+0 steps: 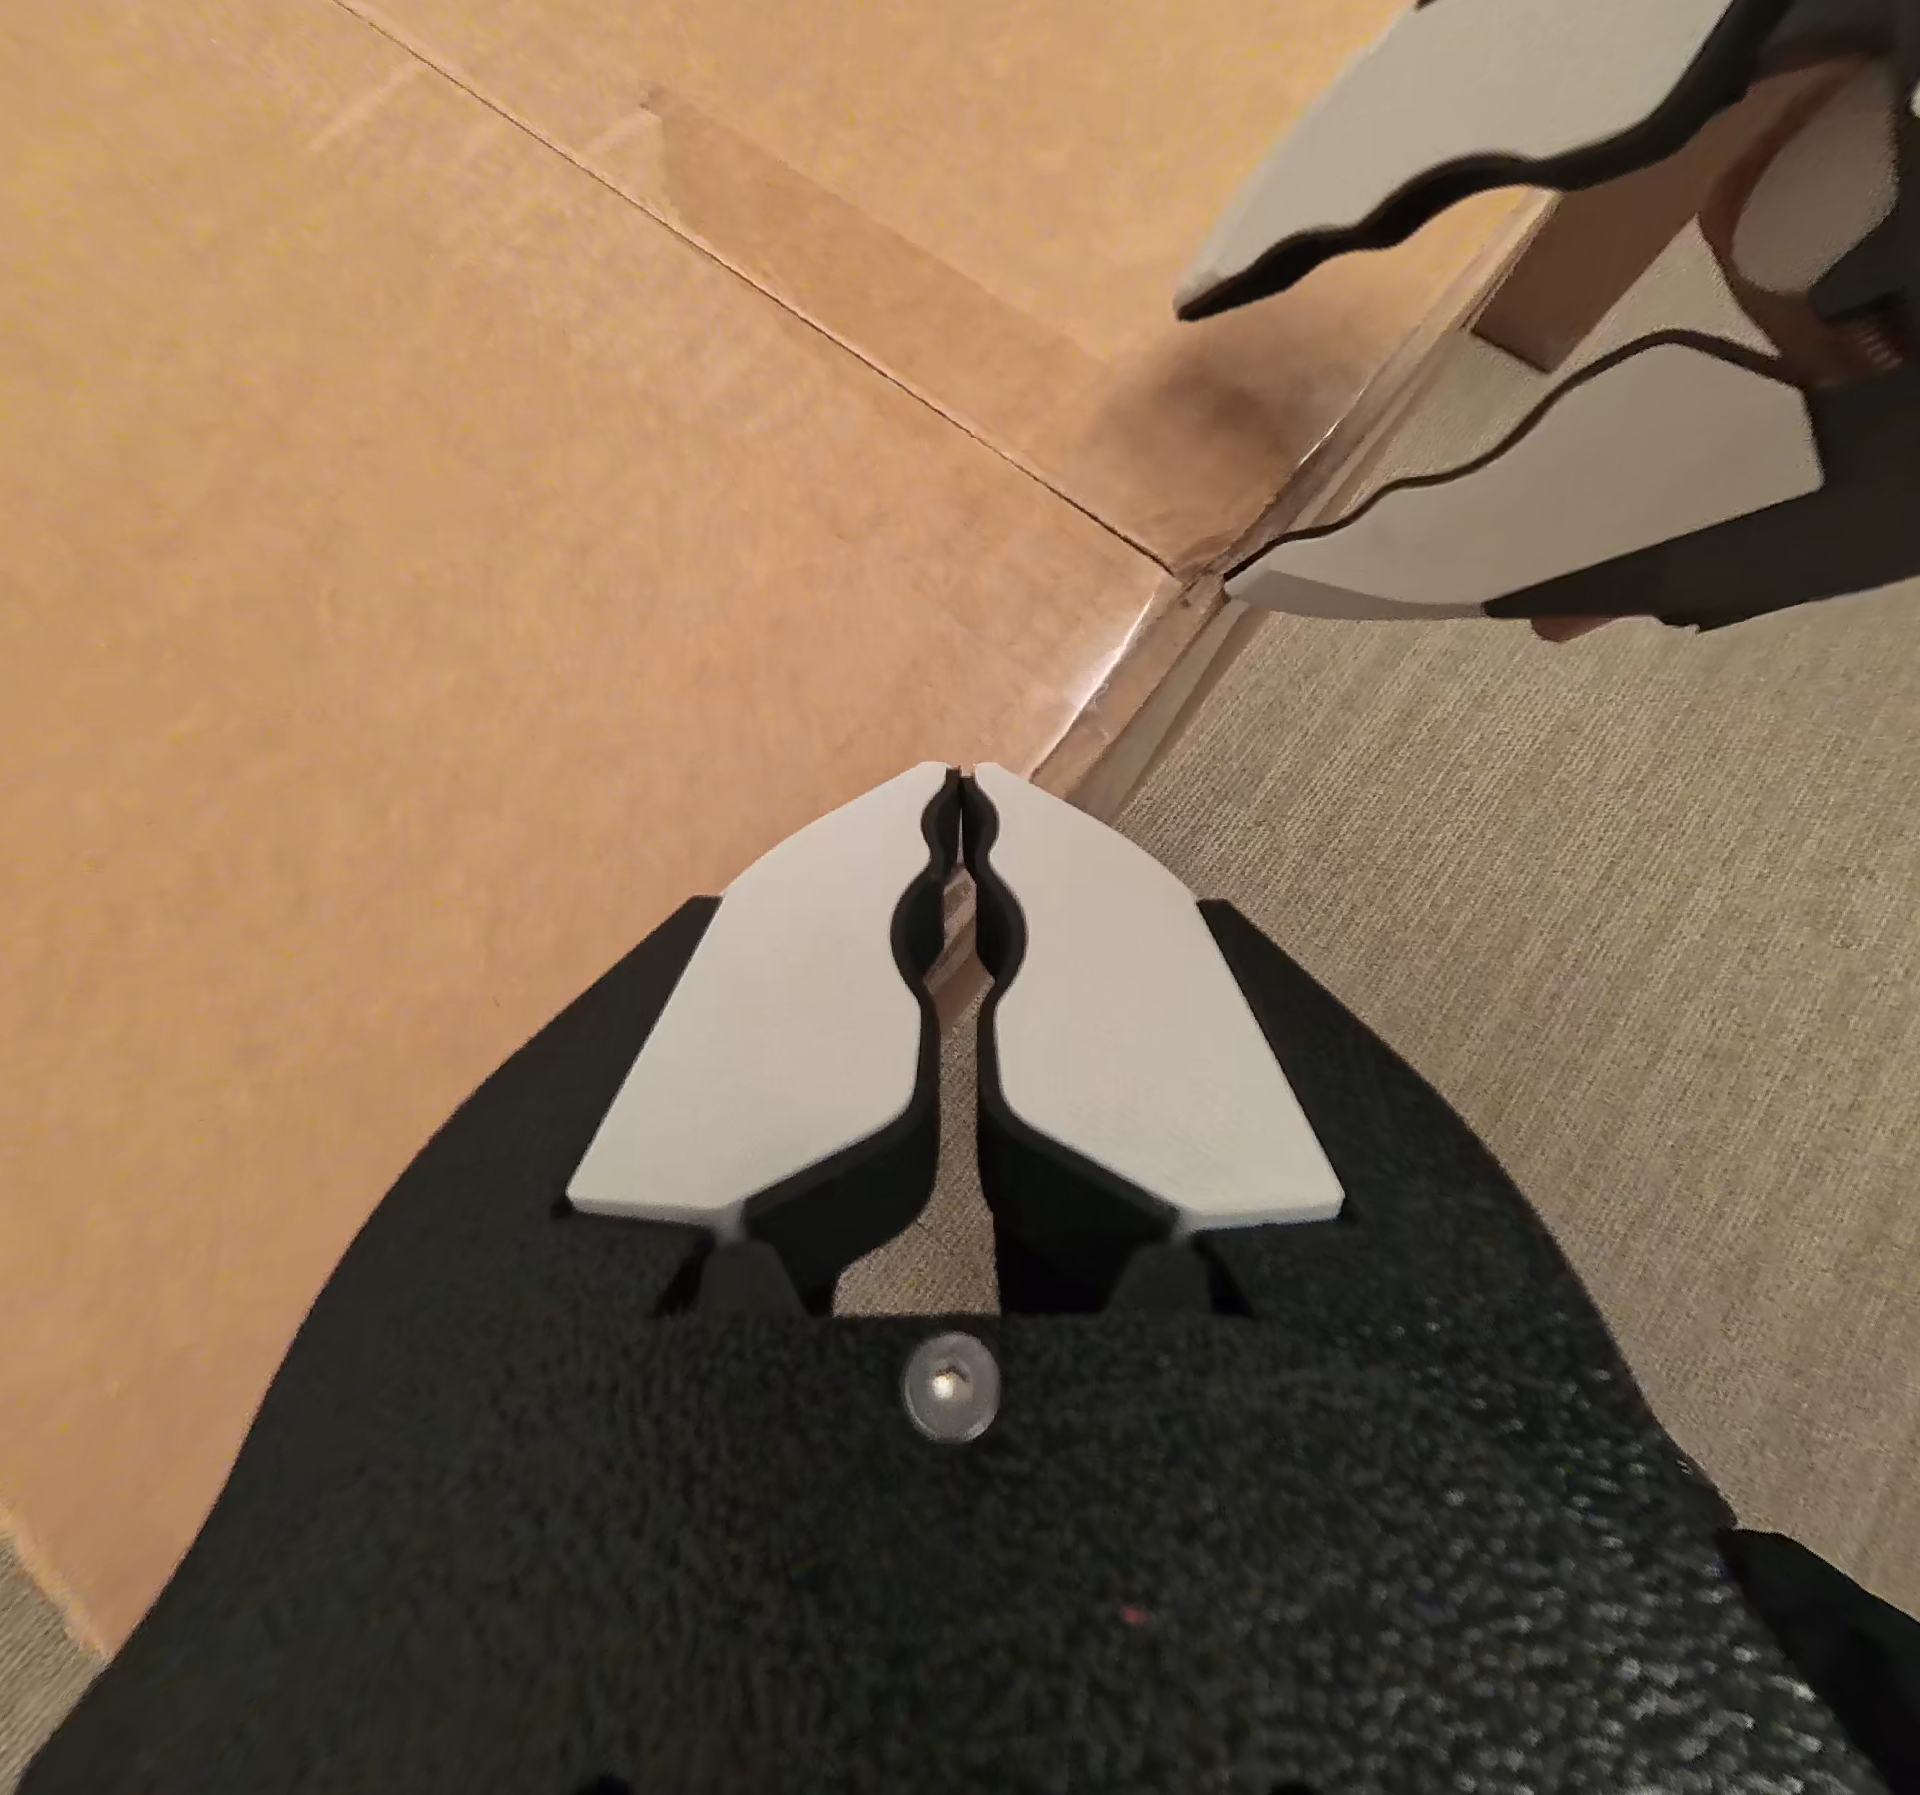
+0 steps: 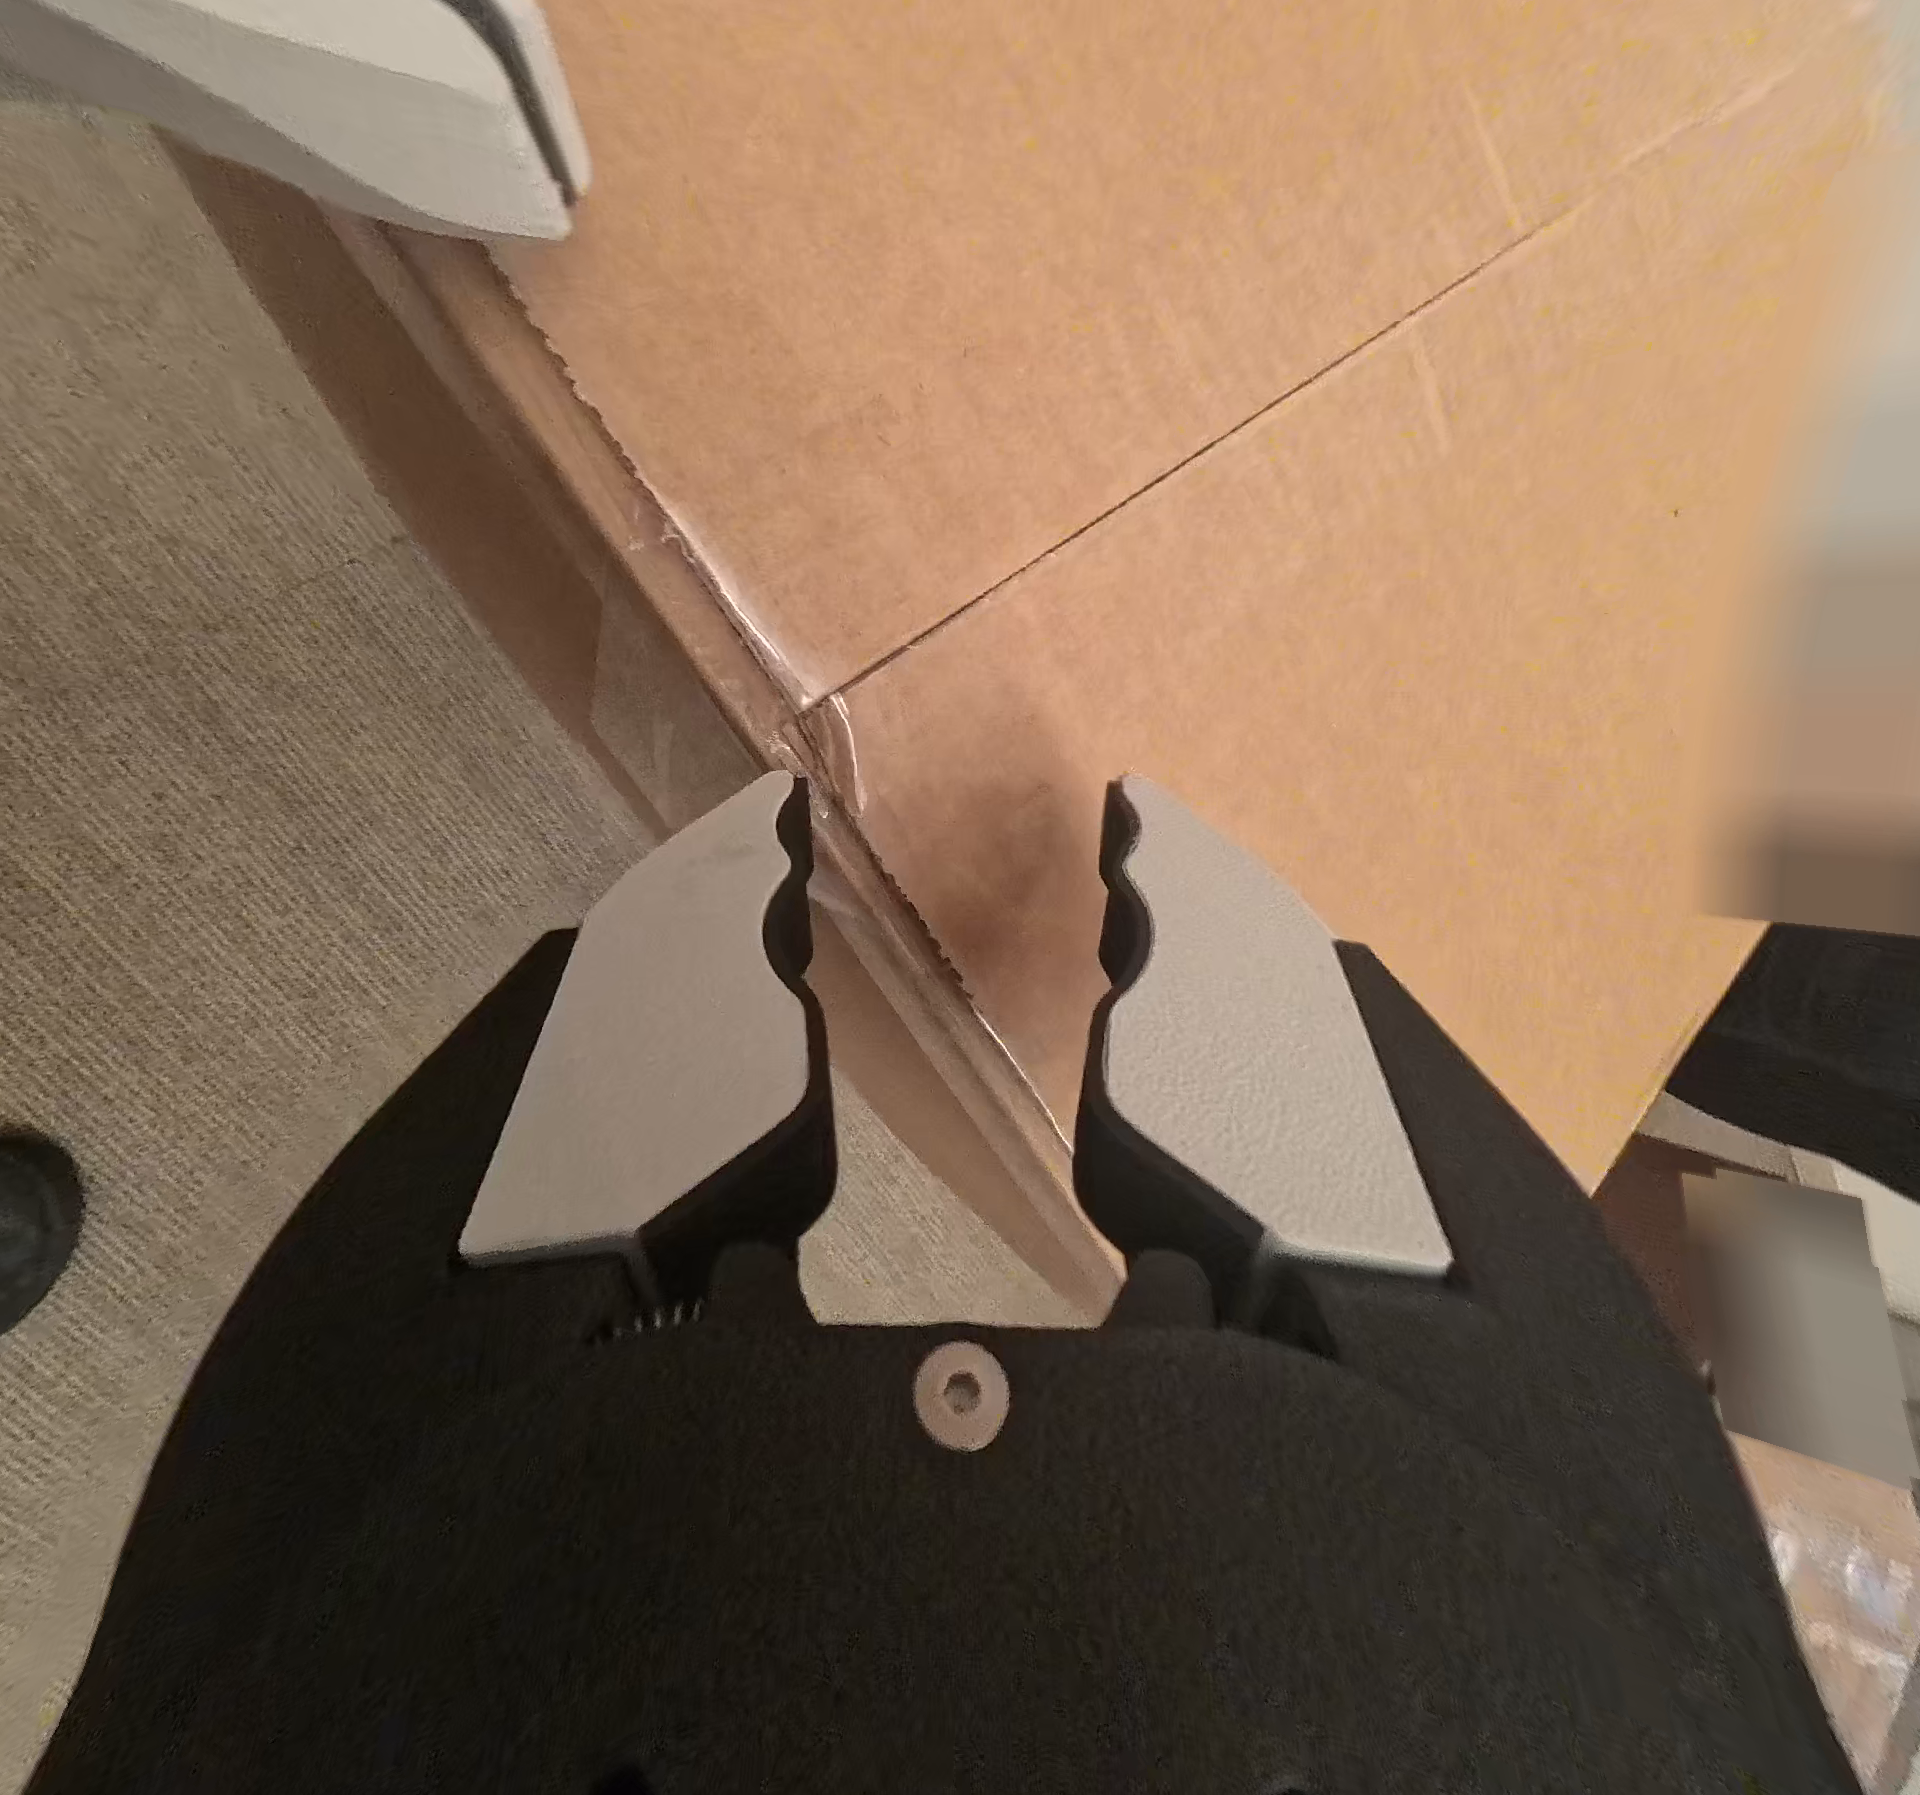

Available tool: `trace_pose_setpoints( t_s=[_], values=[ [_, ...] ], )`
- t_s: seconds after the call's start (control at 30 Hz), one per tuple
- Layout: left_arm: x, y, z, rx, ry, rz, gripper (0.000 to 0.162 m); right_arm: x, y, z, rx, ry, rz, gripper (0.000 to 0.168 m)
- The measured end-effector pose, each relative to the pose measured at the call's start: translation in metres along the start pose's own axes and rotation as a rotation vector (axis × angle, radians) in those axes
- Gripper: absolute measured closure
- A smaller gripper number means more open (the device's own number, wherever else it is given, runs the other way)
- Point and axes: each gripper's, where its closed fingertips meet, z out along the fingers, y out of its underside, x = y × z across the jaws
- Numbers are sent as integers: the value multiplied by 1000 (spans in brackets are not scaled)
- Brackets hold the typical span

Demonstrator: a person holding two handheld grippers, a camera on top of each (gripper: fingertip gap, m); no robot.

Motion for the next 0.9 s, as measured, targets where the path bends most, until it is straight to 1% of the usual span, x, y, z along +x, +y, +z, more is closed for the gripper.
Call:
trace_pose_setpoints(
  t_s=[0.2, 0.27, 0.37, 0.4, 0.5, 0.6, 0.7, 0.9],
  values=[
    [-4, -1, 3, -8, -1, -11, 162, 5, -2, 3, -2, 32, -31, 113],
    [-4, -2, 4, -16, 5, -15, 162, 7, -4, 3, 3, 70, -65, 111],
    [-2, -4, 7, -21, 17, -19, 162, 5, -7, -1, 23, 155, -174, 118],
    [-1, -6, 7, -22, 23, -21, 162, 5, -9, -3, 34, 164, -182, 121],
    [5, -11, 10, -22, 45, -3, 162, 6, -10, -9, 72, 144, -119, 127],
    [12, -18, 16, -29, 69, 21, 162, 8, -13, -16, 83, 149, -110, 132],
    [17, -27, 27, -39, 85, 38, 162, 13, -15, -22, 95, 137, -59, 130],
    [23, -45, 48, -84, 156, -3, 162, 18, -15, -26, 97, 121, 2, 123]
  ],
)
